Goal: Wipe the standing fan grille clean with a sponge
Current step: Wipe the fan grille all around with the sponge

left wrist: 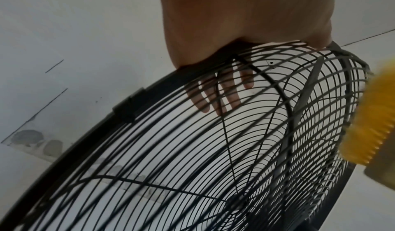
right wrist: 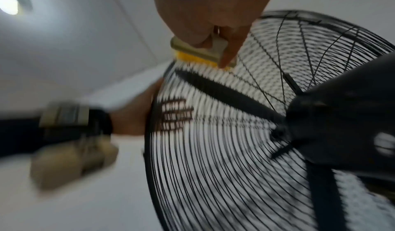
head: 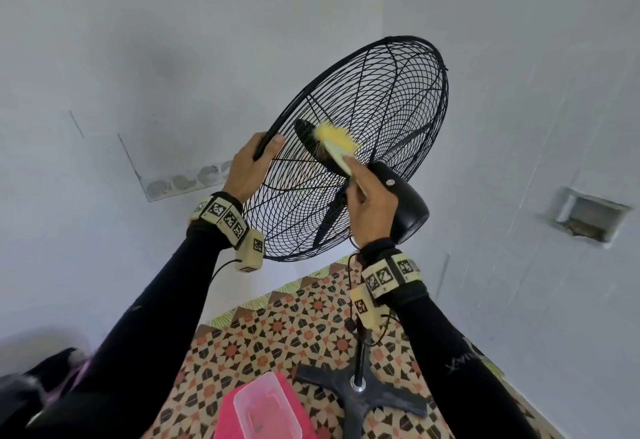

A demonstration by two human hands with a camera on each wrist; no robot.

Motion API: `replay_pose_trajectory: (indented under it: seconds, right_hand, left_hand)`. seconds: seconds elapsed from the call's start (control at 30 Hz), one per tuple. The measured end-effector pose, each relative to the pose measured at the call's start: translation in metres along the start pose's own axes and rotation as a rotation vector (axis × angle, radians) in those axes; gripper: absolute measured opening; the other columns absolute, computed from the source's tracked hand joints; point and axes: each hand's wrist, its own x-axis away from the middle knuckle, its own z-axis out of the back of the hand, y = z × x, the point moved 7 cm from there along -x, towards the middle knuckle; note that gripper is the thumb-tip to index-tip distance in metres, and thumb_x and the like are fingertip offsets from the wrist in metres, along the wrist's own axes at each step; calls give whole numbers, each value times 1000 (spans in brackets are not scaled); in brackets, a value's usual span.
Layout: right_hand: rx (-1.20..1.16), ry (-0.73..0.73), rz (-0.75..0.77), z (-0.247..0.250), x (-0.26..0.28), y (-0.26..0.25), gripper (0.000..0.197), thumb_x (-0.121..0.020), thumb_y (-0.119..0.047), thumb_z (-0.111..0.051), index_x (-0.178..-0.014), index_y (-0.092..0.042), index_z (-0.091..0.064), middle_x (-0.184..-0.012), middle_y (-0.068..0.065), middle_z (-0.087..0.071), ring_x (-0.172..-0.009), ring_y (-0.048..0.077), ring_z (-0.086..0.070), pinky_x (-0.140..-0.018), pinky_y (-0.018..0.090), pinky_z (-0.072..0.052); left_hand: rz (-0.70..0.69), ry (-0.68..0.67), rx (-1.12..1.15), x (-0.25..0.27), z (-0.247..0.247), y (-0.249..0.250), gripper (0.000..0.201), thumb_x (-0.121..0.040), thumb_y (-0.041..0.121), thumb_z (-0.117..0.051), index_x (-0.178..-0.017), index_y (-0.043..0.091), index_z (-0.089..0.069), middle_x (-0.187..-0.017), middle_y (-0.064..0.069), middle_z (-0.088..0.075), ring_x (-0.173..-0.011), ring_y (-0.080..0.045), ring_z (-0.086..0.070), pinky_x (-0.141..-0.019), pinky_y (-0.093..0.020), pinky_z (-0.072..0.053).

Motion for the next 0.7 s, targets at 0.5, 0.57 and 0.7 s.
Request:
replay_pose_trajectory:
  seconds: [0.5,0.57,0.7]
  right_hand:
    - [-23,-10,-81,-11,26,20,51,-88,5,-68,-132,-22,-64,-128,1,-67,-110,16,-70,-87,41,-61]
    - [4,-145,-18,-20,43,19,52,-87,7,-69,-129,-25,-66,-128,-8,-64,-116,3,-64,-94,32,-58]
    - [-8,-135,-40,-8,40,23,38,-91,1,-67,-126,-15,-70,-119,-2,-72,-102,-2,-65,-91,25,-58]
  left_hand:
    - [35,13,32,5,1,-1,81,-84,89,-43,-133,27,-62,-120,8,-70,-116,-13,-63,-99,-34,-47]
    - [33,24,33,6,2,-1,85,-83,91,-42,-133,26,-62,-120,8,-70,-116,-14,-63,-99,-33,-46]
    - [18,33,39,5,0,-3,86,-83,92,-42,-134,26,-62,-124,8,-71,-119,-13,-64,-106,-38,-47]
